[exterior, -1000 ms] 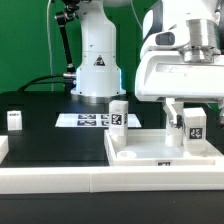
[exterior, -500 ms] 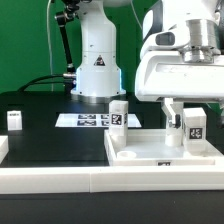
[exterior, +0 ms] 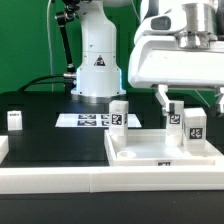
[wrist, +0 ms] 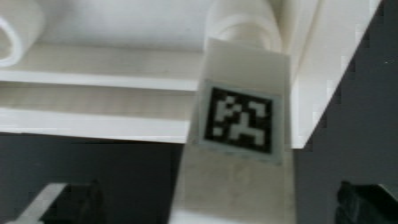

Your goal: Assemble square table

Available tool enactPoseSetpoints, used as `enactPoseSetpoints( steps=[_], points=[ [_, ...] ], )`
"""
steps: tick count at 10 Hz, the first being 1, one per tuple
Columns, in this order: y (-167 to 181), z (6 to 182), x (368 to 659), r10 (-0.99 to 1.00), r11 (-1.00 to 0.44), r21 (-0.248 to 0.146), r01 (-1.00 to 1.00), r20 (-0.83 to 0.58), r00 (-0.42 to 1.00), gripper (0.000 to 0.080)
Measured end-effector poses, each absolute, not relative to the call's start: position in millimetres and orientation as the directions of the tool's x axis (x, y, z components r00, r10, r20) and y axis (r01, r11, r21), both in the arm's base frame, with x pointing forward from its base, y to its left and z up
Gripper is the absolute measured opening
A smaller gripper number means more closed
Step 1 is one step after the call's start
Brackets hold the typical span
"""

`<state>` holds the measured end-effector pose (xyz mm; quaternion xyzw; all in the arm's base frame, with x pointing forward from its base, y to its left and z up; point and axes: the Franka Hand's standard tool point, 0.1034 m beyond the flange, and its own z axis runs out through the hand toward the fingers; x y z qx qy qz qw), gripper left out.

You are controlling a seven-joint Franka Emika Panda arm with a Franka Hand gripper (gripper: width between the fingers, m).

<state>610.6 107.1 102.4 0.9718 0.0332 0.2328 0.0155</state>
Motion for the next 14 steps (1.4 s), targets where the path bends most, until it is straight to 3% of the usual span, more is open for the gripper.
enactPoseSetpoints(
  steps=[8,11,14],
  points=[
    [99.5,97.7,604.8,0.024,-1.000,0.017,0.025,-0.064,0.998,0.0649],
    [98.8,97.0,607.7,0.013,-1.000,0.010,0.013,-0.065,0.998,0.0649],
    [91.5,96.6,612.3,-0.175,-0.976,-0.118,-0.183,-0.082,0.981,0.0649]
  ],
)
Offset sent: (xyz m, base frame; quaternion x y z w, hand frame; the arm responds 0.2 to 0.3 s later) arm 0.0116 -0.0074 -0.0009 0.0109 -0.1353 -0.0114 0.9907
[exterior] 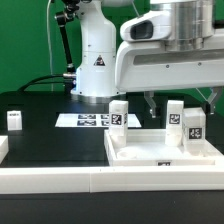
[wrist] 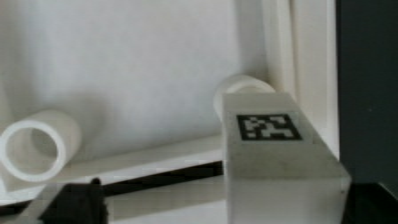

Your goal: Assemble square table

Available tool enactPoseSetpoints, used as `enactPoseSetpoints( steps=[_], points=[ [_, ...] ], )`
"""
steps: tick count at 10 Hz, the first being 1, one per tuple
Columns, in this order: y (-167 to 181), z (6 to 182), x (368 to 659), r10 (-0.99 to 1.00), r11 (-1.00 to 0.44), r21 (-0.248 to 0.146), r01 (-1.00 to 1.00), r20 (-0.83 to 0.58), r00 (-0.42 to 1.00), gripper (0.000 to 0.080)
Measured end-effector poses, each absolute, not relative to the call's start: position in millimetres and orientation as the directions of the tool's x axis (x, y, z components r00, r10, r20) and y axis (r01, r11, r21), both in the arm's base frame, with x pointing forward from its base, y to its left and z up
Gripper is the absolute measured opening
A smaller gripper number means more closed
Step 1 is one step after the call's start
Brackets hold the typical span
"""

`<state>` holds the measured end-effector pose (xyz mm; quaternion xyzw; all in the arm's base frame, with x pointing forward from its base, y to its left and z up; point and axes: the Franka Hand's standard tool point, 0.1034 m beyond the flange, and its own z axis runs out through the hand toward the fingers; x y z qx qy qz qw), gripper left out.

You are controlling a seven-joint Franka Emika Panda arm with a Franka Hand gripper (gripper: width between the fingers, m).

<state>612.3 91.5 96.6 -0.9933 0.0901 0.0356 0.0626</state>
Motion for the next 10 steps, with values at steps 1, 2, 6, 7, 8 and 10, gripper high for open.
enactPoseSetpoints(
  steps=[1,2,6,7,8,10],
  points=[
    [96.8,97.0,613.9,-0.215,-0.963,-0.144,-0.226,-0.086,0.973,0.0649],
    [101.2,98.4,616.7,-0.236,-0.957,-0.153,-0.247,-0.081,0.968,0.0649],
    [102.7,100.4,620.4,-0.262,-0.951,-0.149,-0.270,-0.071,0.962,0.0649],
    [102.4,100.4,620.5,-0.263,-0.951,-0.149,-0.271,-0.071,0.962,0.0649],
    [103.3,100.4,620.5,-0.259,-0.952,-0.147,-0.267,-0.069,0.963,0.0649],
    [112.9,97.8,620.7,-0.218,-0.965,-0.134,-0.223,-0.055,0.974,0.0649]
  ],
)
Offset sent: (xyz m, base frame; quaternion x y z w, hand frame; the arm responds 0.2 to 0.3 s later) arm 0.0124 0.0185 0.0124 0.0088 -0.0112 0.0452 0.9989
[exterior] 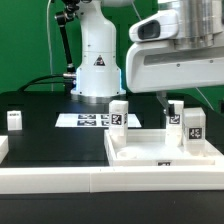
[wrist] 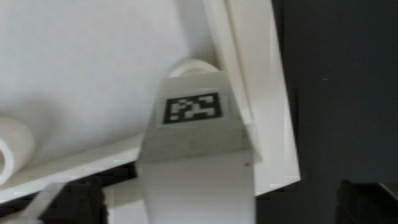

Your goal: Assemble square table

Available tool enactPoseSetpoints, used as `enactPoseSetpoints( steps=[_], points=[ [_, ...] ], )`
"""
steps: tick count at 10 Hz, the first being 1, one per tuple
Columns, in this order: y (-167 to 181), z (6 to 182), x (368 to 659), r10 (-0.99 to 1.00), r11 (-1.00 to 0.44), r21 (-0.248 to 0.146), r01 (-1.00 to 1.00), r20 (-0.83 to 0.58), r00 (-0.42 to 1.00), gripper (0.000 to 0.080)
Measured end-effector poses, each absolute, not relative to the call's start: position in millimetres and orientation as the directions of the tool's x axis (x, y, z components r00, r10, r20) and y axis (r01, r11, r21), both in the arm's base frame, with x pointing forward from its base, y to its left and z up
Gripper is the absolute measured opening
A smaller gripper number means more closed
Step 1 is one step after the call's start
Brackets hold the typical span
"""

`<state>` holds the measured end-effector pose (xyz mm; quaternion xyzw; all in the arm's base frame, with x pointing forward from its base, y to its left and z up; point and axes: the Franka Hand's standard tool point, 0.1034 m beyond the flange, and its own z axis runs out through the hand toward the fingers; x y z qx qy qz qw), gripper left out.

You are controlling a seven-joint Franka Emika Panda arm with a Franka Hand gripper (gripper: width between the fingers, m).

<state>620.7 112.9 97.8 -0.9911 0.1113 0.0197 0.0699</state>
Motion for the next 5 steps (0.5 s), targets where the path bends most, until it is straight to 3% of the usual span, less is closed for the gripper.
enactPoseSetpoints(
  steps=[5],
  points=[
    [104.8,90.0,621.9,-0.219,-0.967,-0.121,-0.224,-0.047,0.975,0.0649]
  ],
)
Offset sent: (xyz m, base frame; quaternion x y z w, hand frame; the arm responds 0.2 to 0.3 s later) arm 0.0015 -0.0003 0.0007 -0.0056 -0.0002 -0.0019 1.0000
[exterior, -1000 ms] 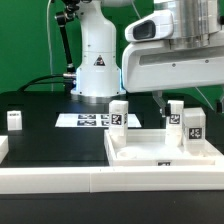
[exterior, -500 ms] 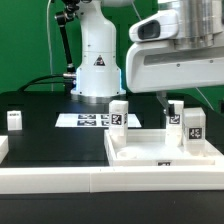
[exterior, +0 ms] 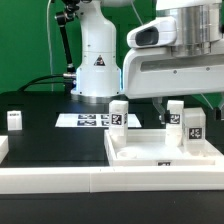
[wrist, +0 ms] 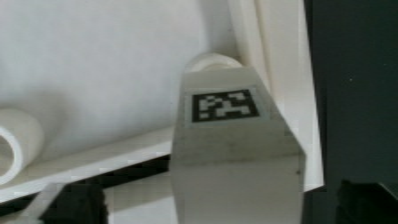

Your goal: Assemble square table

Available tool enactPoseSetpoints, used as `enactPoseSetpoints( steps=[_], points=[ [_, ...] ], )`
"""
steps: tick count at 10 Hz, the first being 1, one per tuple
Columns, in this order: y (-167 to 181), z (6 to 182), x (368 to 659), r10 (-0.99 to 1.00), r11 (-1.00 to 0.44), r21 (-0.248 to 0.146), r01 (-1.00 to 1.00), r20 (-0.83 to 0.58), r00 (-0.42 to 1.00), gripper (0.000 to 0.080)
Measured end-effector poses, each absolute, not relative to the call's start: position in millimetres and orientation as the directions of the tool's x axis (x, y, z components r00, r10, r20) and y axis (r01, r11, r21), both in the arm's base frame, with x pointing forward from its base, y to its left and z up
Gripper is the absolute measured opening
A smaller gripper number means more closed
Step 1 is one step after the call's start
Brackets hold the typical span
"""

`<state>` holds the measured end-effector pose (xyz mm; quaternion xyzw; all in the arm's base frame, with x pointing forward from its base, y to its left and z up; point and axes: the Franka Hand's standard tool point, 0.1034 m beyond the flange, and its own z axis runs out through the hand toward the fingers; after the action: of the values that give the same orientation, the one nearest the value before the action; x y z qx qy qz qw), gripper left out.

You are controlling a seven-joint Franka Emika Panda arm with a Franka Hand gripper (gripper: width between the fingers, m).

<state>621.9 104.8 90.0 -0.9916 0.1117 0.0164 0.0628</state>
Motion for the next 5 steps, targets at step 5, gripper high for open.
enactPoseSetpoints(
  steps=[5],
  points=[
    [102.5,89.8,622.2,-0.223,-0.966,-0.121,-0.227,-0.047,0.974,0.0288]
  ],
)
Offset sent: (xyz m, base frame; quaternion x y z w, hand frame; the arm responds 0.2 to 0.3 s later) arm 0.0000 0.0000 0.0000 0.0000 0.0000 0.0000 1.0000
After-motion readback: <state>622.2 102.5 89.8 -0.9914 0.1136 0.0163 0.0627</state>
